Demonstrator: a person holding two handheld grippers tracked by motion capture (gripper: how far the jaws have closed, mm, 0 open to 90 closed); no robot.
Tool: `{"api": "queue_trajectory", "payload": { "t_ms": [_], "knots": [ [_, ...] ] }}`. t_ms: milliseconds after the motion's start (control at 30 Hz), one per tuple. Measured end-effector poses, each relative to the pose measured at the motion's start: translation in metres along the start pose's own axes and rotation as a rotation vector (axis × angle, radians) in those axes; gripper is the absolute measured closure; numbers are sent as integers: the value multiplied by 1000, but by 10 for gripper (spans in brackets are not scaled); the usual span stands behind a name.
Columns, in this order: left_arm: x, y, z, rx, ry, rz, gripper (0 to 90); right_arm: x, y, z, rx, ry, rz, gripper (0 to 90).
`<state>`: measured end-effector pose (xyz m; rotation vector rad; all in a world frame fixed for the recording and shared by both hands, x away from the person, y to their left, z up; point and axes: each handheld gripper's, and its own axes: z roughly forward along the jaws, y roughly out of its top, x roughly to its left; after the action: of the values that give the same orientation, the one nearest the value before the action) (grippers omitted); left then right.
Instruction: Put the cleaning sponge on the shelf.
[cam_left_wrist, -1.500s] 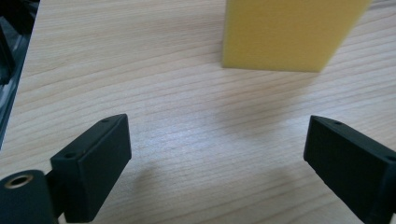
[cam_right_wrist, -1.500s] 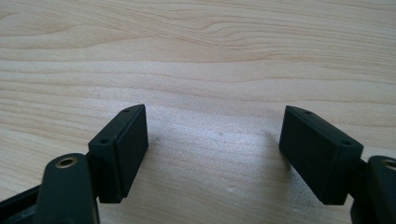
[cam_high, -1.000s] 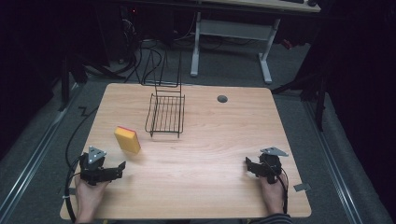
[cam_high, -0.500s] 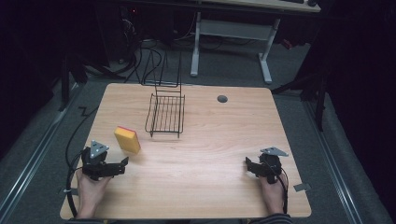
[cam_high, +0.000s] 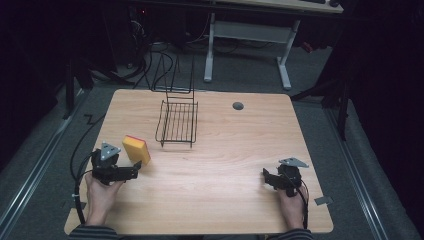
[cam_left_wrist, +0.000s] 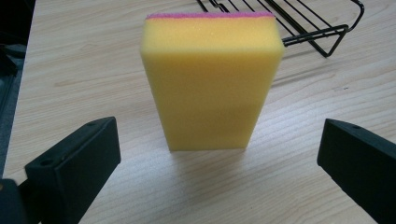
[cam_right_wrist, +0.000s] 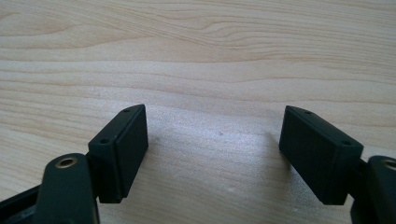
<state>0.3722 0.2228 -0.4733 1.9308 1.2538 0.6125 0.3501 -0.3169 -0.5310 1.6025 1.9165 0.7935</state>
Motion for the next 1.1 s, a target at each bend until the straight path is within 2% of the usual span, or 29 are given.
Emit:
{"api": "queue_trajectory", "payload": {
  "t_ms": [267,567,1100],
  "knots": [
    [3,5,8,0,-5,-22,0,0,0,0,0,0,0,241],
    [3,10,14,5,7,-14,1,0,0,0,0,0,0,241],
    [4,15,32,32,8,-33,0,0,0,0,0,0,0,241]
  ]
}}
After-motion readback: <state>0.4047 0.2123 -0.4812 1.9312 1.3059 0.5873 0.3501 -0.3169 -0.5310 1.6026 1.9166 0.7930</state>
